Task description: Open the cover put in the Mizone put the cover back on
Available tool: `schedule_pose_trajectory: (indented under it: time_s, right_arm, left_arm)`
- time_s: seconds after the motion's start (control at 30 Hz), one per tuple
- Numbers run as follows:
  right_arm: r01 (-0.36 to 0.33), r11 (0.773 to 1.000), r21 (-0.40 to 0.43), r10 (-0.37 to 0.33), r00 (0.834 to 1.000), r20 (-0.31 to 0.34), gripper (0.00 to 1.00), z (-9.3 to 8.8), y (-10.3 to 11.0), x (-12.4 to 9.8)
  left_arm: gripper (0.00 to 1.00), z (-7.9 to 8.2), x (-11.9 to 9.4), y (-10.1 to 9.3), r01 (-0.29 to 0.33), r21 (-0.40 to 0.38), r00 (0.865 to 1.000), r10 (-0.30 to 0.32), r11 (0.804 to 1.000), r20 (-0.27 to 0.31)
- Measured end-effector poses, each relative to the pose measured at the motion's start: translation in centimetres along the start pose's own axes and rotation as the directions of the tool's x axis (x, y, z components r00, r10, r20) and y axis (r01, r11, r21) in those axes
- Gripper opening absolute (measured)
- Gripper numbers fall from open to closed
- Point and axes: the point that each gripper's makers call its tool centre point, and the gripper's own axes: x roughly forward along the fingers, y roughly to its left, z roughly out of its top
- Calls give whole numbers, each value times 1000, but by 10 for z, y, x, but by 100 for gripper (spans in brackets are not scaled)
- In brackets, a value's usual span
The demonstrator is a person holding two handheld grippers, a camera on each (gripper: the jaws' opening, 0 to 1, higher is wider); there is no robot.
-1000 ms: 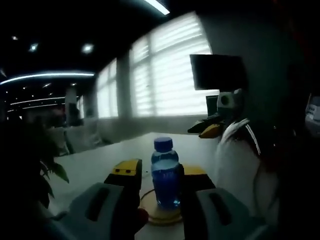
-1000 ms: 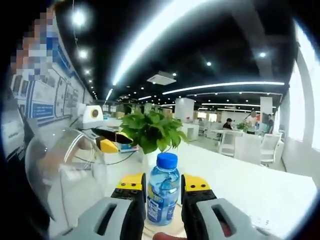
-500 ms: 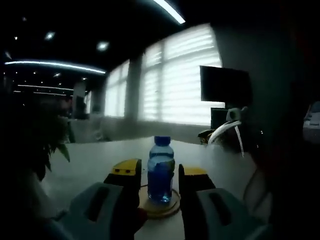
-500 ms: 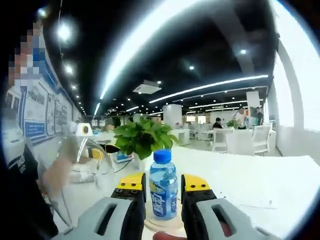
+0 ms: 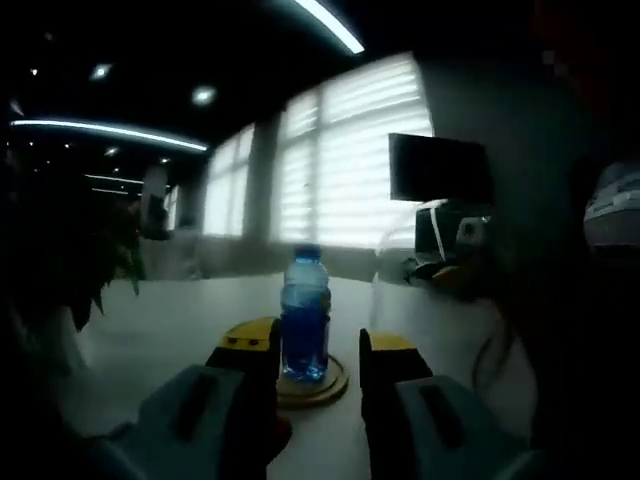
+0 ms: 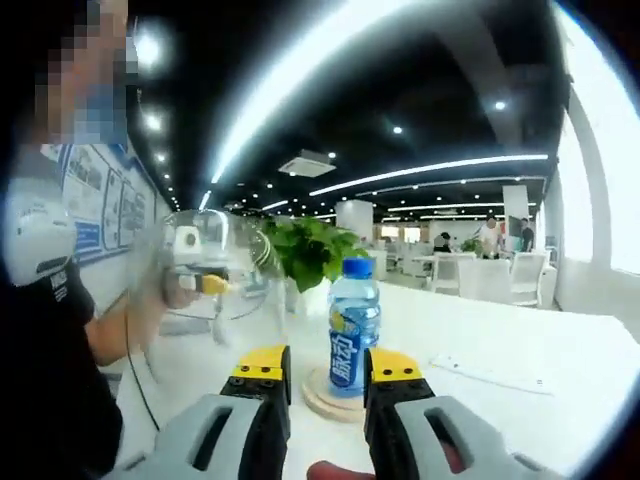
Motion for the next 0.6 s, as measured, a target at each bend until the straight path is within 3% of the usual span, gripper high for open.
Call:
schedule_pose_trajectory:
  time_s: [0.17,0.33,0.4,0.6]
  right_arm:
    - [-67,997,-26,67,998,1,24,-6,18,-9]
    - [-159,987,16,159,987,13,31,-12,35,-16]
    - [-197,980,26,196,980,8,33,-16,42,-18]
    - [-311,949,56,308,950,51,48,-14,65,-19]
  left_arm:
    - [26,-6,-10,-11,20,-6,1000,-20,1000,5]
    - [32,-15,-16,-29,85,-6,996,-85,996,13]
    - [33,-18,-17,-42,138,-12,990,-138,990,2]
    - [37,-21,-18,-59,198,10,980,-198,980,-1]
